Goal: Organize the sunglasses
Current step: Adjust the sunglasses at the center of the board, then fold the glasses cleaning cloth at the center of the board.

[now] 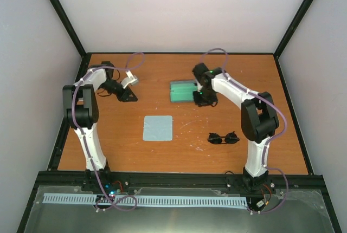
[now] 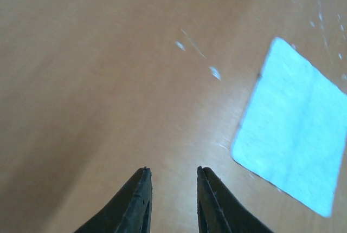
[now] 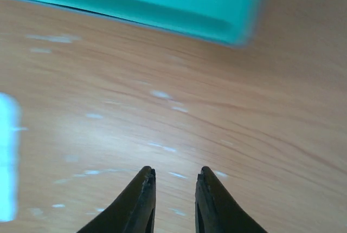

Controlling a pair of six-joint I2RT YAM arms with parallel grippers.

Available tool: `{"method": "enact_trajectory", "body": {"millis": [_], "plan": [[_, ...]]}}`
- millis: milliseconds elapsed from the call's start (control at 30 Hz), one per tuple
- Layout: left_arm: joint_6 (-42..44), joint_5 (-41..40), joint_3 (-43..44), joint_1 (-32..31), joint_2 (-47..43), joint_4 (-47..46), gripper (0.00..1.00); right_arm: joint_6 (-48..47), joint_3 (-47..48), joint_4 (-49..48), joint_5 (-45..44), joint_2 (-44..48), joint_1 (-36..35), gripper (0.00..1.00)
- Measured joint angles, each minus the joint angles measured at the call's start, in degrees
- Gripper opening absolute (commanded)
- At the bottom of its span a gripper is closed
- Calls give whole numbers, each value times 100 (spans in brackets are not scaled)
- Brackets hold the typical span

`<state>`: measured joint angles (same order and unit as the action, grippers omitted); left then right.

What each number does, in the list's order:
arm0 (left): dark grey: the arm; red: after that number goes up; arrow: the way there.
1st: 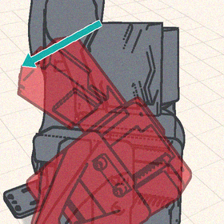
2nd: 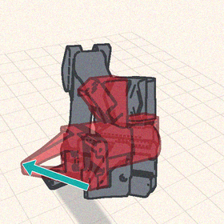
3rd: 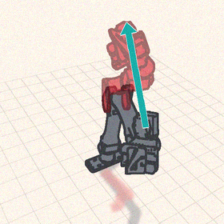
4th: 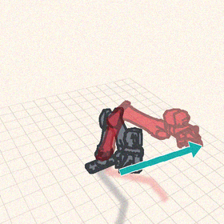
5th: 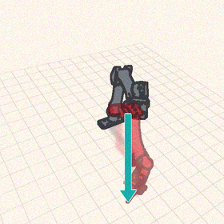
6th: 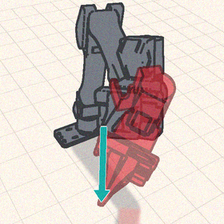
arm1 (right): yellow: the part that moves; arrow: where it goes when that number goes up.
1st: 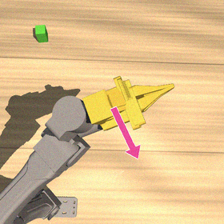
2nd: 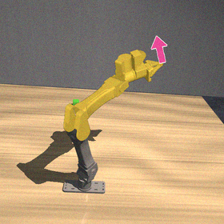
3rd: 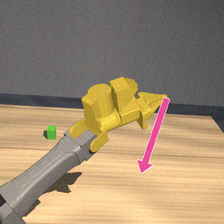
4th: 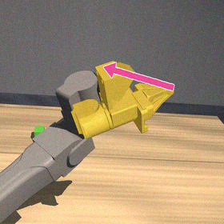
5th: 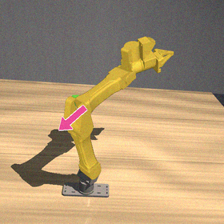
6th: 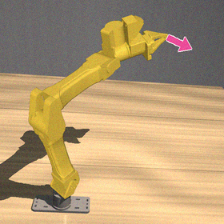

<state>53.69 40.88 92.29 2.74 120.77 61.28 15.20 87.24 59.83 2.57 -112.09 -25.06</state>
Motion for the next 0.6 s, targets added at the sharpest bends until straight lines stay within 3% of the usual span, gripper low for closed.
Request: {"method": "enact_trajectory", "body": {"millis": [167, 267, 333, 600], "plan": [[236, -417, -1314, -345, -850, -334, 23, -236, 404, -544, 391, -20, -905, 22], [127, -592, -1753, -634, -1056, -496, 23, -313, 424, -699, 573, -254, -1071, 40], [-7, -664, -1902, -780, -1082, -769, 23, -350, 433, -745, 649, -428, -1082, 45], [-568, -1069, -2212, -780, -1193, -1810, 23, -369, 839, -1012, 940, -1029, -1235, 40]]}}
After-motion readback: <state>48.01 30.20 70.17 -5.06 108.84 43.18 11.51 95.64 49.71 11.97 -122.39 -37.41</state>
